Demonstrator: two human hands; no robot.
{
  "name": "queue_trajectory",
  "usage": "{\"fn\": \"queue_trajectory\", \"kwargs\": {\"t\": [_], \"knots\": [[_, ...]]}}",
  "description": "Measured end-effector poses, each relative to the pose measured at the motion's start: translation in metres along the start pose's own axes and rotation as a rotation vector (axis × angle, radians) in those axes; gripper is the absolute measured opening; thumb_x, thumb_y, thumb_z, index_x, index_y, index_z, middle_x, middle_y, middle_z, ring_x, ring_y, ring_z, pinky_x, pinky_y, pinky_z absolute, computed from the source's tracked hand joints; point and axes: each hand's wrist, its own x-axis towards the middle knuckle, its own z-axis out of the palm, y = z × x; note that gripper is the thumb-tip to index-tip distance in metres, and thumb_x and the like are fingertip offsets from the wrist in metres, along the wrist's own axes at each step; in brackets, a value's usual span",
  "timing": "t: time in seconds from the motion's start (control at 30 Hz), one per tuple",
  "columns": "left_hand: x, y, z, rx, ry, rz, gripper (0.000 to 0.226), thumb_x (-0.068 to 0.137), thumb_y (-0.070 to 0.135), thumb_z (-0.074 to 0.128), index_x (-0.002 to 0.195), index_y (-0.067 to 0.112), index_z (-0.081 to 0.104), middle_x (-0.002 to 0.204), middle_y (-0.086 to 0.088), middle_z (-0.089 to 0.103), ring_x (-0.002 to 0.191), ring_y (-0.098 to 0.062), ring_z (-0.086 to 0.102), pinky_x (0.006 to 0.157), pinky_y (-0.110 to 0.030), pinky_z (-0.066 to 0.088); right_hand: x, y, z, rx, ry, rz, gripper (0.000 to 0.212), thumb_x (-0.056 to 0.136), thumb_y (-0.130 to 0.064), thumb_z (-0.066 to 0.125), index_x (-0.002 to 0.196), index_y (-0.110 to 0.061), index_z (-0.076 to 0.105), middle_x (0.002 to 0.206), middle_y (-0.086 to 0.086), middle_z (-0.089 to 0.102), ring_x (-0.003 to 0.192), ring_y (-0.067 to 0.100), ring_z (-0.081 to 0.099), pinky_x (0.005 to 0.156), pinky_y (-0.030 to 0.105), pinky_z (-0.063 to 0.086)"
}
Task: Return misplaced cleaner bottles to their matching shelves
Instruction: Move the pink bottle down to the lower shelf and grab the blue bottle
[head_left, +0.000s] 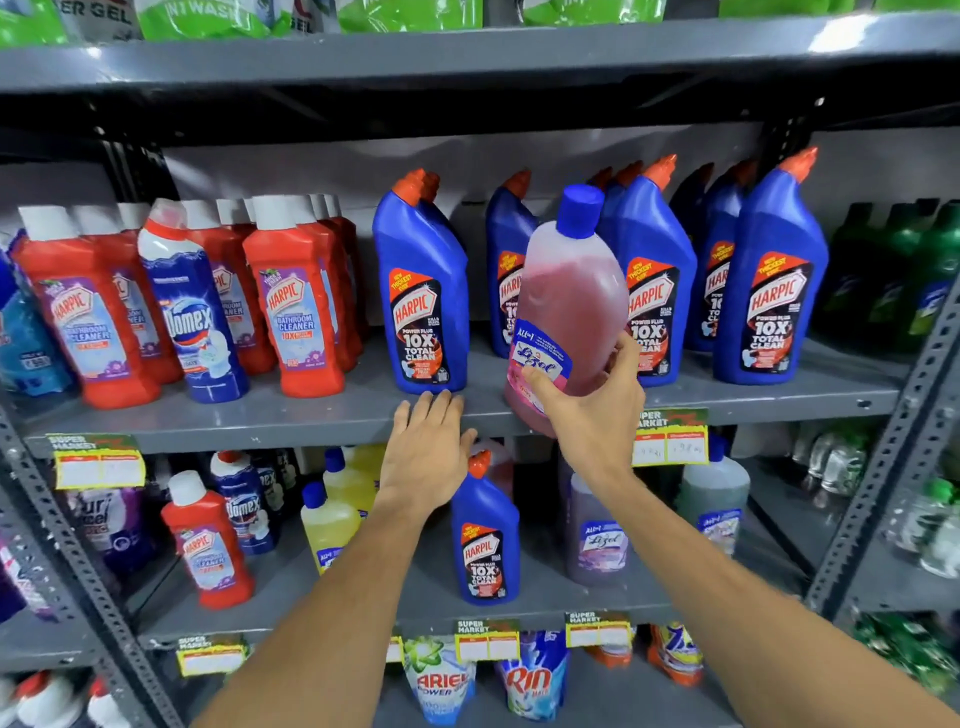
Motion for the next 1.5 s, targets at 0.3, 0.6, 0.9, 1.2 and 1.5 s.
{"fn": "queue_trajectory", "kwargs": {"t": [0.3, 0.6, 0.9, 1.2, 1.5], "knots": [[-0.044, -0.002, 0.028, 0.021, 0.184, 0.047, 0.066, 0.101, 0.048, 0.032, 0.155, 0.013, 0.016, 0.166, -0.012, 0.005, 0.153, -0.032, 0.003, 0.121, -0.048, 0.013, -0.063, 0.02, -0.036, 0.035, 0.045, 0.017, 0.068, 0.056, -0.05, 0.094, 0.107, -0.055, 0.048, 0.102, -0.022, 0.07, 0.09, 0.007, 0.072, 0.072, 0.027, 0.061], [-0.108, -0.006, 0.112, -0.045, -0.02, -0.003, 0.071, 0.1, 0.046, 0.037, 0.155, 0.009, 0.014, 0.165, -0.015, 0.011, 0.153, -0.032, 0.008, 0.121, -0.05, 0.021, -0.121, 0.098, -0.038, -0.064, -0.008, 0.241, 0.074, 0.058, -0.049, 0.091, 0.117, -0.039, 0.048, 0.112, -0.01, 0.069, 0.094, 0.006, 0.072, 0.078, 0.028, 0.062], [-0.142, -0.036, 0.21, -0.116, -0.534, -0.062, 0.073, 0.101, 0.052, 0.028, 0.156, 0.008, 0.008, 0.166, -0.015, 0.001, 0.153, -0.03, 0.001, 0.124, -0.044, 0.008, -0.157, 0.179, -0.017, -0.262, -0.045, 0.399, 0.066, 0.068, -0.037, 0.085, 0.118, -0.031, 0.042, 0.112, -0.003, 0.066, 0.1, 0.023, 0.066, 0.087, 0.04, 0.058], [-0.144, -0.052, 0.287, -0.215, -0.636, -0.127, 0.075, 0.1, 0.051, 0.031, 0.156, 0.009, 0.006, 0.166, -0.013, -0.002, 0.153, -0.032, -0.003, 0.122, -0.048, 0.002, -0.167, 0.241, 0.011, -0.387, -0.05, 0.433, 0.076, 0.074, -0.031, 0.084, 0.135, -0.018, 0.041, 0.128, 0.007, 0.063, 0.116, 0.029, 0.062, 0.099, 0.039, 0.051], [-0.153, -0.053, 0.296, -0.191, -0.535, -0.115, 0.071, 0.1, 0.051, 0.03, 0.156, 0.01, 0.015, 0.165, -0.013, 0.011, 0.152, -0.034, 0.008, 0.121, -0.051, 0.008, -0.169, 0.251, 0.026, -0.341, -0.129, 0.401, 0.07, 0.084, -0.01, 0.076, 0.144, -0.012, 0.039, 0.132, 0.001, 0.053, 0.117, 0.011, 0.051, 0.101, 0.021, 0.041]]}}
